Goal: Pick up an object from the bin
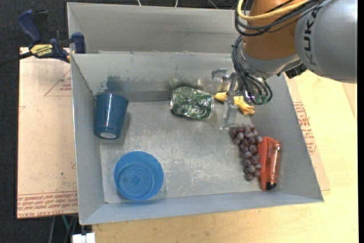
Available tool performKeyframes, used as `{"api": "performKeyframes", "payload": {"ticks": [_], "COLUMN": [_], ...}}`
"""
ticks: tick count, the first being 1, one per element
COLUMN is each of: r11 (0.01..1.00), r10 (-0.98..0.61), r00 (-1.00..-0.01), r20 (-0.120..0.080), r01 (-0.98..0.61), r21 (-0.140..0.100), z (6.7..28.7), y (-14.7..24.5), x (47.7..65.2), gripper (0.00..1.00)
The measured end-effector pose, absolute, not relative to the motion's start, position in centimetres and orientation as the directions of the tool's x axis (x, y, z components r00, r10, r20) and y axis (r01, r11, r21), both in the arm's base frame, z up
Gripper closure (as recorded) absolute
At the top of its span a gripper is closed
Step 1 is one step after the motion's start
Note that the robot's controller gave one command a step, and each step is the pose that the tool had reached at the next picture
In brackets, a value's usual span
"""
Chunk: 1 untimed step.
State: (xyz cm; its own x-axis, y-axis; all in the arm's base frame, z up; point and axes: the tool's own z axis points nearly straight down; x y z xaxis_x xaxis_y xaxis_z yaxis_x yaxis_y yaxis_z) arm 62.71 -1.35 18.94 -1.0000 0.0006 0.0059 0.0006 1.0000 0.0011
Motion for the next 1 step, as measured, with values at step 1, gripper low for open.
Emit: {"api": "performKeyframes", "payload": {"ticks": [1], "r11": [1.000], "r10": [0.000], "r00": [-1.000], "r20": [-0.002], "r01": [0.000], "r21": [0.001], "z": [19.47], "y": [-1.35], "x": [62.86], "gripper": [0.00]}}
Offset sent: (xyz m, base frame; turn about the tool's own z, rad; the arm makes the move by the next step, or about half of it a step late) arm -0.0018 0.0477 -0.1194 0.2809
